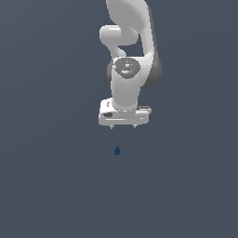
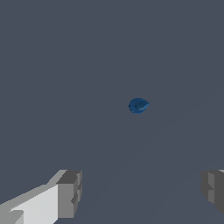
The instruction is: Pick up the object and move it to a goal position.
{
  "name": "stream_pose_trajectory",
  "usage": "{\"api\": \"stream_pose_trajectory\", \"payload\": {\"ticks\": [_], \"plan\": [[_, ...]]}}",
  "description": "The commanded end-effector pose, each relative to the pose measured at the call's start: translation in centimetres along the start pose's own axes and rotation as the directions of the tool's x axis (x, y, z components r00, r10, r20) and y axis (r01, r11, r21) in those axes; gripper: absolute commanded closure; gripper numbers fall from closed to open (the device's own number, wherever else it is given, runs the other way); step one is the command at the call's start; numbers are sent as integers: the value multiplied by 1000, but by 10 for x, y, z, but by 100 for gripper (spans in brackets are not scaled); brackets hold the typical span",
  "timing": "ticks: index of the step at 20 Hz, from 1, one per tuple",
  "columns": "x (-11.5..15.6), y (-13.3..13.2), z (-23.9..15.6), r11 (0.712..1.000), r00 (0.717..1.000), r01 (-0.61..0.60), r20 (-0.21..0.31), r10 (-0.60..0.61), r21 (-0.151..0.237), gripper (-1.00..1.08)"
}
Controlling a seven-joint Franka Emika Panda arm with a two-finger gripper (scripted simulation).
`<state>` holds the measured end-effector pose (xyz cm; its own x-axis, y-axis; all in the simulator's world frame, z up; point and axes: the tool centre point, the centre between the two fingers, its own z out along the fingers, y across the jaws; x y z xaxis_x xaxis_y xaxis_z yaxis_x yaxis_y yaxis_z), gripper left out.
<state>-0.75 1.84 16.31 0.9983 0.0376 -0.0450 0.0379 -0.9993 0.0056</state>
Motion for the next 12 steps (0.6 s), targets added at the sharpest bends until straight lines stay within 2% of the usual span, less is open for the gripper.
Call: {"api": "stream_pose_trajectory", "payload": {"ticks": [1,12], "plan": [[0,0,0,1000,1000,0,0,0,0,-92],[11,9,-14,999,999,4,-41,-5,-34,-92]]}}
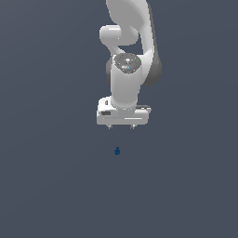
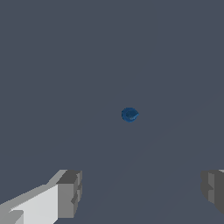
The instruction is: Pick up the object and move it to a goal position.
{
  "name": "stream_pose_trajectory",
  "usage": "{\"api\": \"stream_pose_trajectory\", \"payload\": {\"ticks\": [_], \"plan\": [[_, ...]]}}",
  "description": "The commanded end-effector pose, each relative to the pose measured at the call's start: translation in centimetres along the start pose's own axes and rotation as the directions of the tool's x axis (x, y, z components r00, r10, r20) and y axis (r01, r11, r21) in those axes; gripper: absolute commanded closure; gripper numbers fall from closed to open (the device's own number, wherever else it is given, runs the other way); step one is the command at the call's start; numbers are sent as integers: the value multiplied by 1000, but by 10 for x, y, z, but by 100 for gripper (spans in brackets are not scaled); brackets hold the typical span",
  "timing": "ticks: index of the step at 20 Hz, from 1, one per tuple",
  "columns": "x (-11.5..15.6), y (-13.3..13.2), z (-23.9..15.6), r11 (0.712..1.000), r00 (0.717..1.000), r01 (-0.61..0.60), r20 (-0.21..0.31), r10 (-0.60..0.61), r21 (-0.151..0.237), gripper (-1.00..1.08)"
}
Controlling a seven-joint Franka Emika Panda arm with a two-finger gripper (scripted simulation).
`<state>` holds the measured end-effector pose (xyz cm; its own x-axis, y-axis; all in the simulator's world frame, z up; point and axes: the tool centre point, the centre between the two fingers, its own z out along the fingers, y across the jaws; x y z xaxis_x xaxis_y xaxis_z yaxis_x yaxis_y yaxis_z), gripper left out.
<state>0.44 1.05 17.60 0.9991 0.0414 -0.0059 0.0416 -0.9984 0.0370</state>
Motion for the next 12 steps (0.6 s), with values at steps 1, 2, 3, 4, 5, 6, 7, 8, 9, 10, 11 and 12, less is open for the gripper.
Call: {"api": "stream_pose_trajectory", "payload": {"ticks": [1,2,3,4,5,6,7,8,9,10,11,12], "plan": [[0,0,0,1000,1000,0,-1,0,-1,-92],[0,0,0,1000,1000,-2,0,2,0,-92],[0,0,1,1000,1000,-6,0,6,0,-92],[1,0,2,1000,1000,-12,0,12,1,-92],[2,1,2,1000,1000,-19,0,19,1,-92],[2,1,3,1000,1000,-28,0,28,2,-92],[3,1,5,999,999,-38,0,38,3,-92],[4,1,6,999,999,-51,0,51,4,-92],[5,2,8,998,998,-64,0,64,5,-92],[6,2,10,997,997,-79,0,79,7,-92],[7,2,12,995,995,-96,1,96,8,-92],[8,3,14,993,993,-114,1,114,10,-92]]}}
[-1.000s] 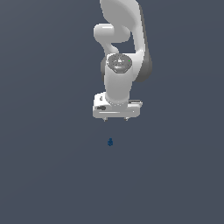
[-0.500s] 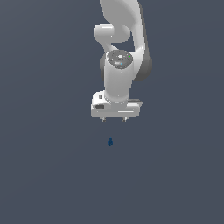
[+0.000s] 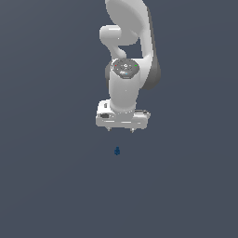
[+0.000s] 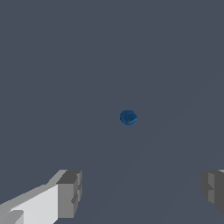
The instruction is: Pick up the object and move it to a goal position.
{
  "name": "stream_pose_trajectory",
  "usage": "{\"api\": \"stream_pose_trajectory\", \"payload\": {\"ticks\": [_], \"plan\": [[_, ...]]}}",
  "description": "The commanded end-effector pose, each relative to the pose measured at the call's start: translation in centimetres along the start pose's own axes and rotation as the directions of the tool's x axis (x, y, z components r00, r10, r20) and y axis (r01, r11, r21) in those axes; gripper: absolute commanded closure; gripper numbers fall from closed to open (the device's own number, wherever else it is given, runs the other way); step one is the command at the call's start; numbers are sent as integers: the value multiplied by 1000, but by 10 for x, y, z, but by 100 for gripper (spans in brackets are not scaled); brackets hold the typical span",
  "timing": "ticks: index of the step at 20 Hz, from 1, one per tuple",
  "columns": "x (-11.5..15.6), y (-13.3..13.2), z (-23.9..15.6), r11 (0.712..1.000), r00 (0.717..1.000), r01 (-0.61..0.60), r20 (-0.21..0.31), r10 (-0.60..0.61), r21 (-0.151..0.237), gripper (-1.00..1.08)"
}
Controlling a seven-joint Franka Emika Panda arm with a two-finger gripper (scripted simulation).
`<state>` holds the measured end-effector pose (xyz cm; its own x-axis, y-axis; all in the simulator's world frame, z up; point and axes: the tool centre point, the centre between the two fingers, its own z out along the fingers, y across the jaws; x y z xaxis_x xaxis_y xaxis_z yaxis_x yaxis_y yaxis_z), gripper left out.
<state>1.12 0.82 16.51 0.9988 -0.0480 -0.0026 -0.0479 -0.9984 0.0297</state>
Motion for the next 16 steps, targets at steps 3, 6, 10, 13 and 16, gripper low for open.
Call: {"api": "stream_pose_trajectory", "payload": {"ticks": [3,6,10,13,16], "plan": [[6,2,11,996,996,-89,1,89,7,-92],[12,4,21,986,986,-167,3,167,13,-92],[20,7,37,958,958,-287,6,286,19,-92],[25,9,48,932,932,-363,9,363,22,-92],[29,11,57,906,906,-423,10,423,24,-92]]}}
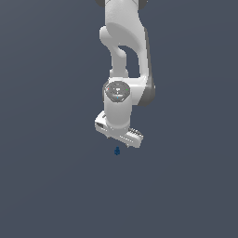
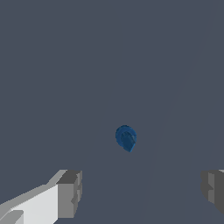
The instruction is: Pick up the object and move it to a goal position.
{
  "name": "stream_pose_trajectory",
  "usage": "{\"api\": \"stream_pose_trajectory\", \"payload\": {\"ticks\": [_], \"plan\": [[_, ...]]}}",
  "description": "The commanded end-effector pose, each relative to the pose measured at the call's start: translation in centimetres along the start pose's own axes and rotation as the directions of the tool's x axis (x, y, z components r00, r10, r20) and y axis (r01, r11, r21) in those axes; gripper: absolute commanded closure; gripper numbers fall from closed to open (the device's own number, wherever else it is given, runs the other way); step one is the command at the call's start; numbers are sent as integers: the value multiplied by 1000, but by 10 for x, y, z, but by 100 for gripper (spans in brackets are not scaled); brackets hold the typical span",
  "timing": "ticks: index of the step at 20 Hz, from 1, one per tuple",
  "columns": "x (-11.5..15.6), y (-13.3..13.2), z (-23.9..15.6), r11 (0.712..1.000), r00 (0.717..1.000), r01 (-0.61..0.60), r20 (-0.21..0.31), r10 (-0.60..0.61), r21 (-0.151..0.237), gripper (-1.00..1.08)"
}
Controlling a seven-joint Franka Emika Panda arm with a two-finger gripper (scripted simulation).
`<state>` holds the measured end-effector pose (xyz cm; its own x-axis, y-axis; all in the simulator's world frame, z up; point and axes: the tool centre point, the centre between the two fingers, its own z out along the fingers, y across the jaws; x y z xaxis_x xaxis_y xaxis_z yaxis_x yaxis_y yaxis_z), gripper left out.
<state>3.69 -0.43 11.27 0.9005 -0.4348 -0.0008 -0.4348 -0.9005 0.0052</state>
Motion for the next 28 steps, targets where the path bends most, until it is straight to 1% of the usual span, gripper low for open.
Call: {"api": "stream_pose_trajectory", "payload": {"ticks": [1,5,10,16,24,28], "plan": [[4,0,7,999,999,-54,0,54,2,-92],[7,1,15,994,994,-112,0,112,4,-92],[10,1,20,989,989,-148,0,148,5,-92],[9,1,24,989,989,-147,0,147,5,-92],[9,2,62,988,989,-151,0,151,5,-92],[9,1,70,988,988,-152,0,152,5,-92]]}}
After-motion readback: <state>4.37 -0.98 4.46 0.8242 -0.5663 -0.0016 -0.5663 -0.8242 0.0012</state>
